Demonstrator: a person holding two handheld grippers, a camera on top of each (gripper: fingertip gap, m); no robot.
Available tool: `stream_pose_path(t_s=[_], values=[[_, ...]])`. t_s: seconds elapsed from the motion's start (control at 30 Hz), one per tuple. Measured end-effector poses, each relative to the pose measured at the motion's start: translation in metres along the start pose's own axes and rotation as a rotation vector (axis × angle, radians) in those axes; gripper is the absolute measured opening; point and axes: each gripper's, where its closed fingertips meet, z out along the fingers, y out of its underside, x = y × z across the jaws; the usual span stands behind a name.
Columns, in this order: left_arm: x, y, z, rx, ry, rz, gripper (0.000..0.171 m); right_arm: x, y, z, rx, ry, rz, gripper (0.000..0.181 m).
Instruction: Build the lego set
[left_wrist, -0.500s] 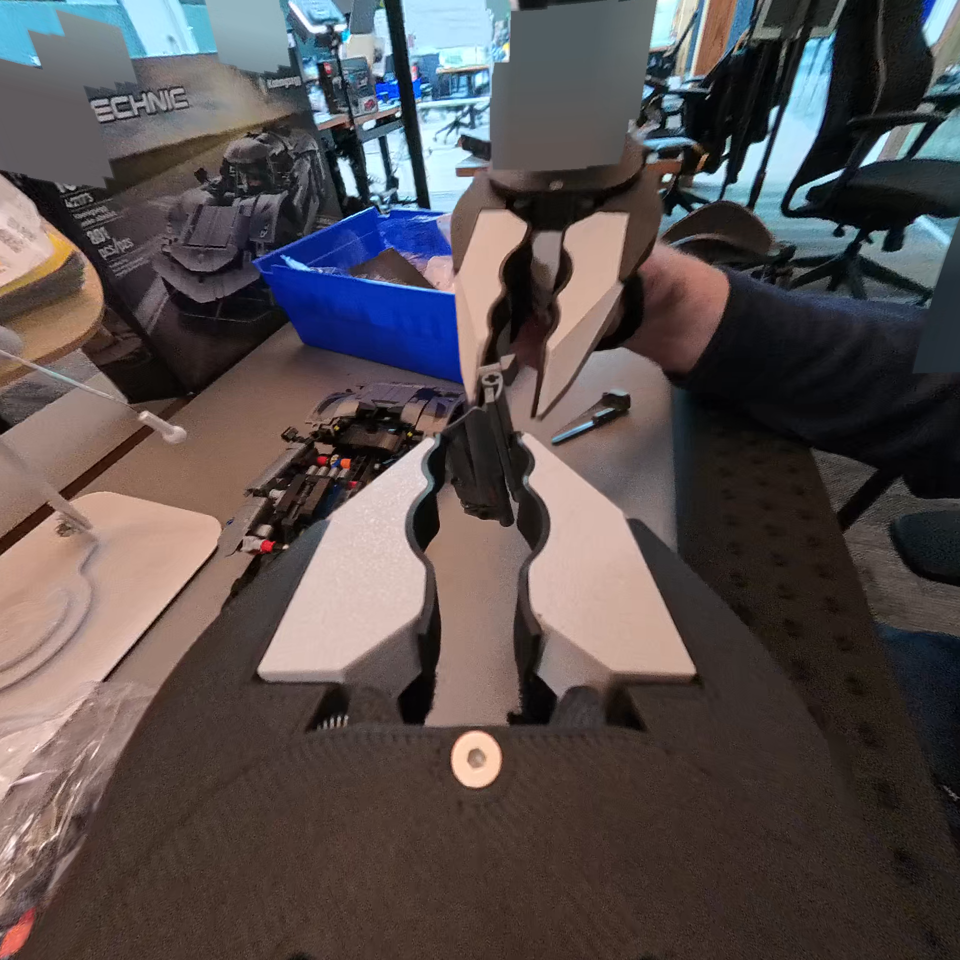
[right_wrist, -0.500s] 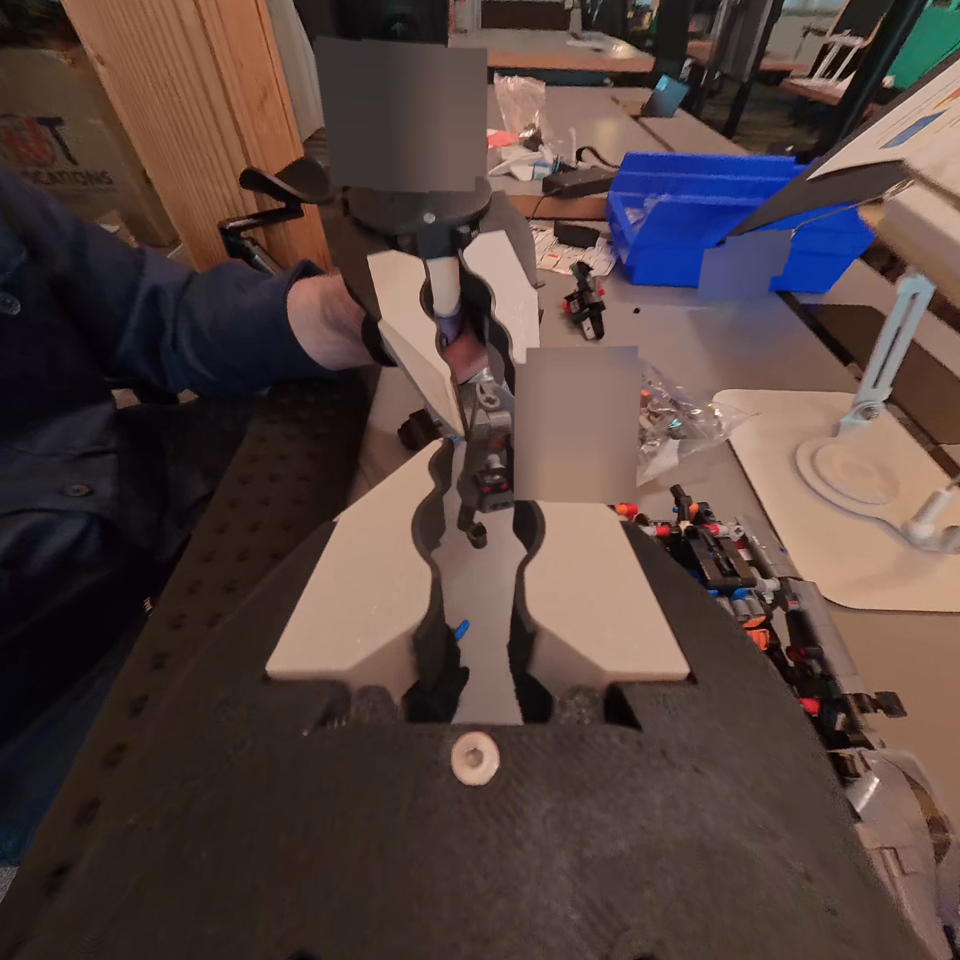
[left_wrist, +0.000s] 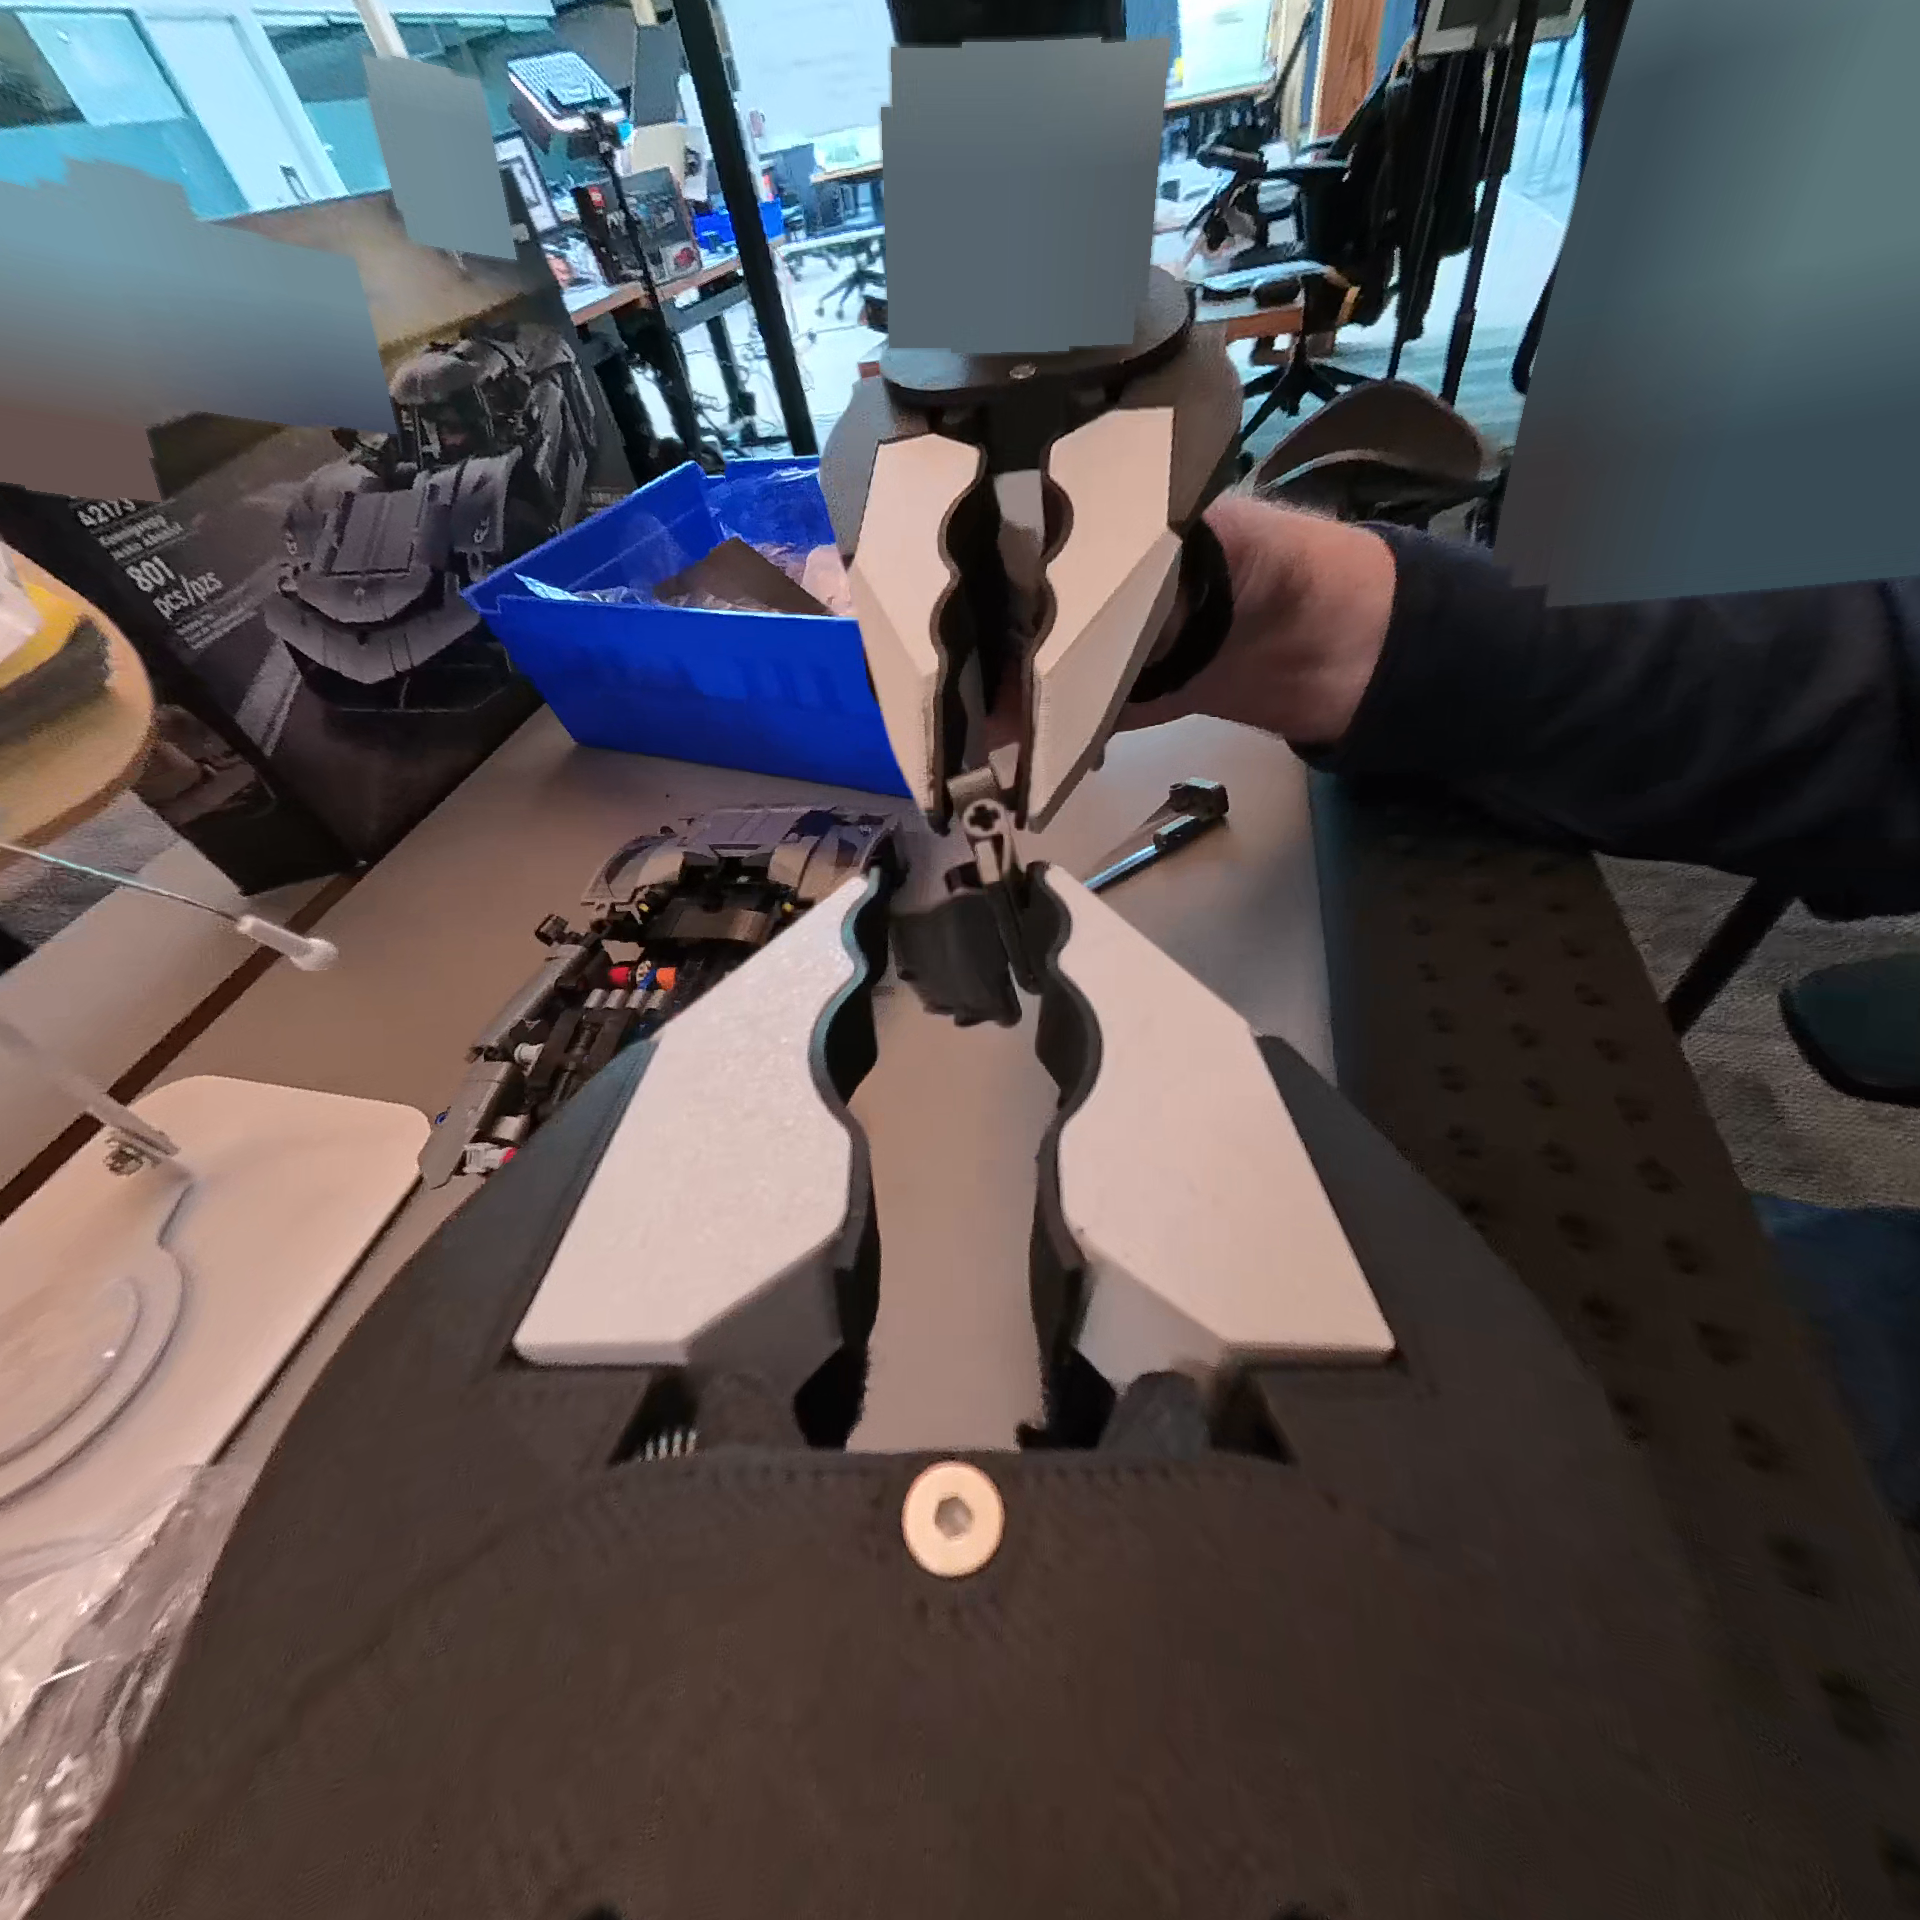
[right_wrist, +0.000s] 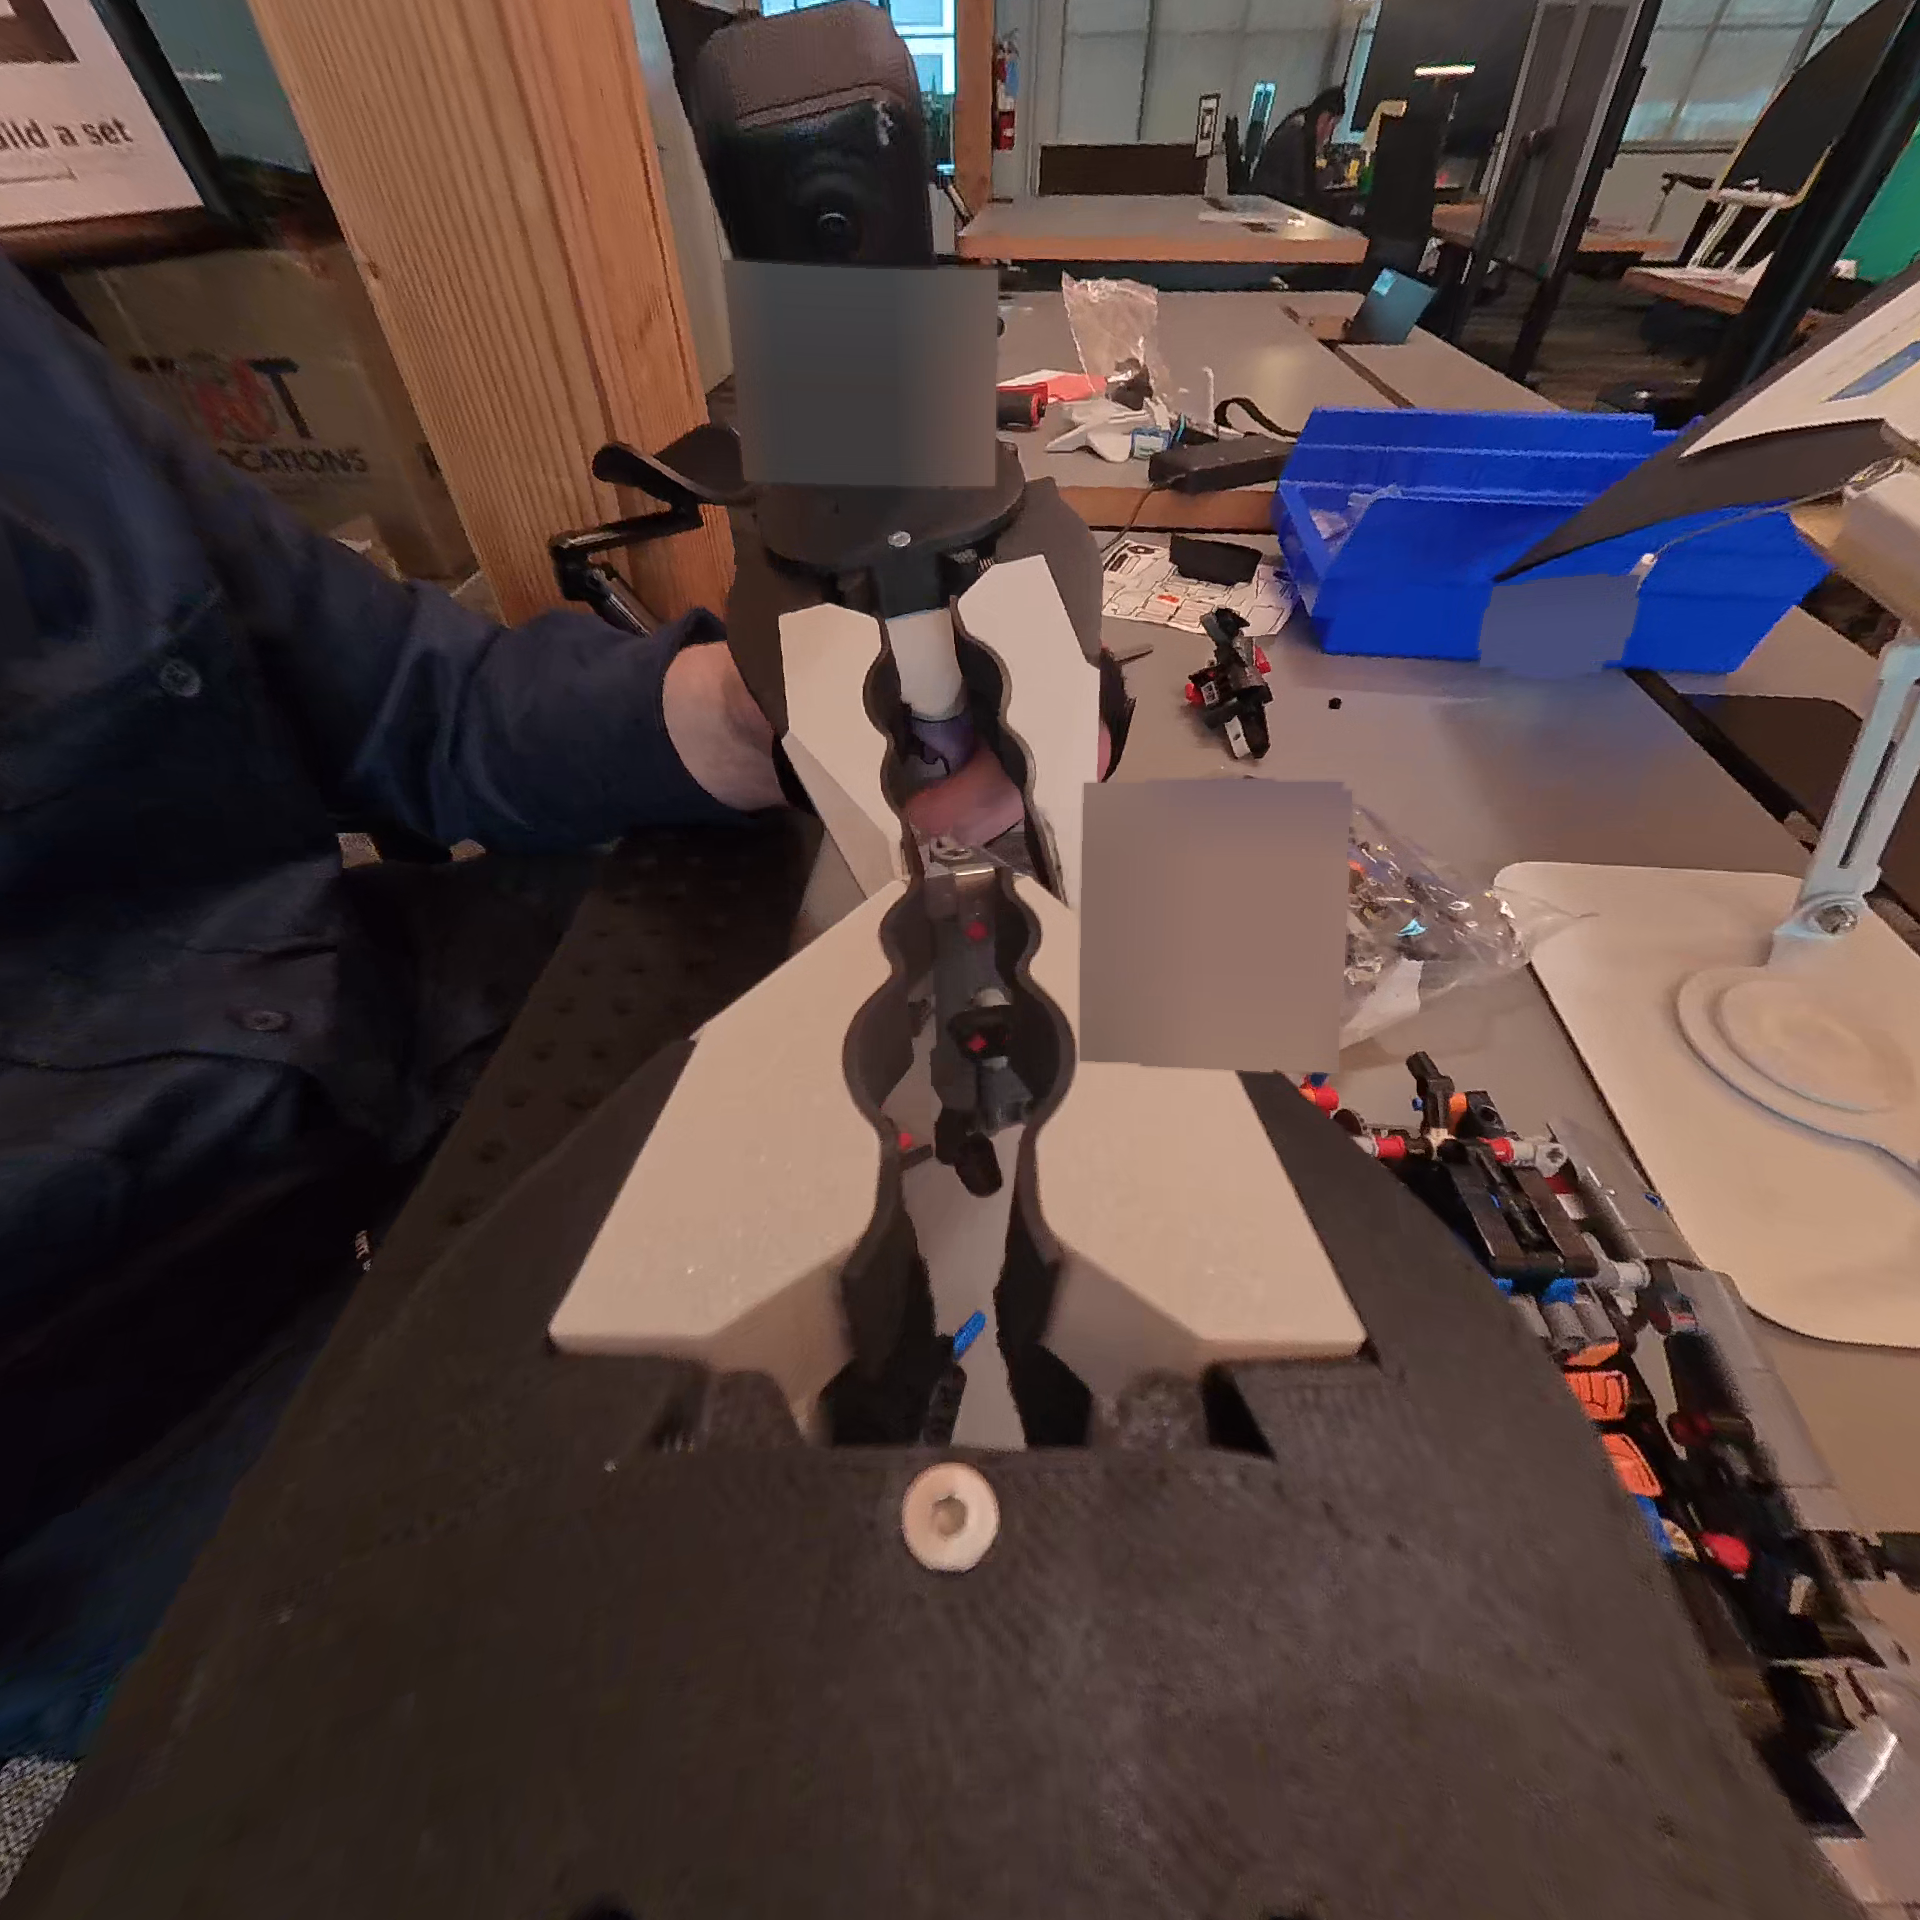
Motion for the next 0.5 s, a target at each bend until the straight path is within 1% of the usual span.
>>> stream_pose_path(t_s=[0.07,0.2,0.27,0.33,0.5], values=[[0.002,-0.003,-0.002,0.007,-0.004,0.037,0.022,-0.002,-0.002,-0.001,0.008,-0.005,-0.010,0.010],[0.005,-0.013,-0.009,0.054,0.011,0.047,0.022,-0.008,-0.006,-0.004,0.011,-0.014,-0.044,0.010],[0.009,-0.020,-0.013,0.092,0.035,0.025,0.021,-0.010,-0.008,-0.005,0.019,-0.025,-0.049,0.010],[0.009,-0.022,-0.015,0.104,0.028,0.030,0.021,-0.012,-0.010,-0.006,0.023,-0.025,-0.061,0.009],[0.014,-0.031,-0.020,0.160,0.083,-0.028,0.019,-0.015,-0.011,-0.009,0.037,-0.039,-0.068,0.009]])
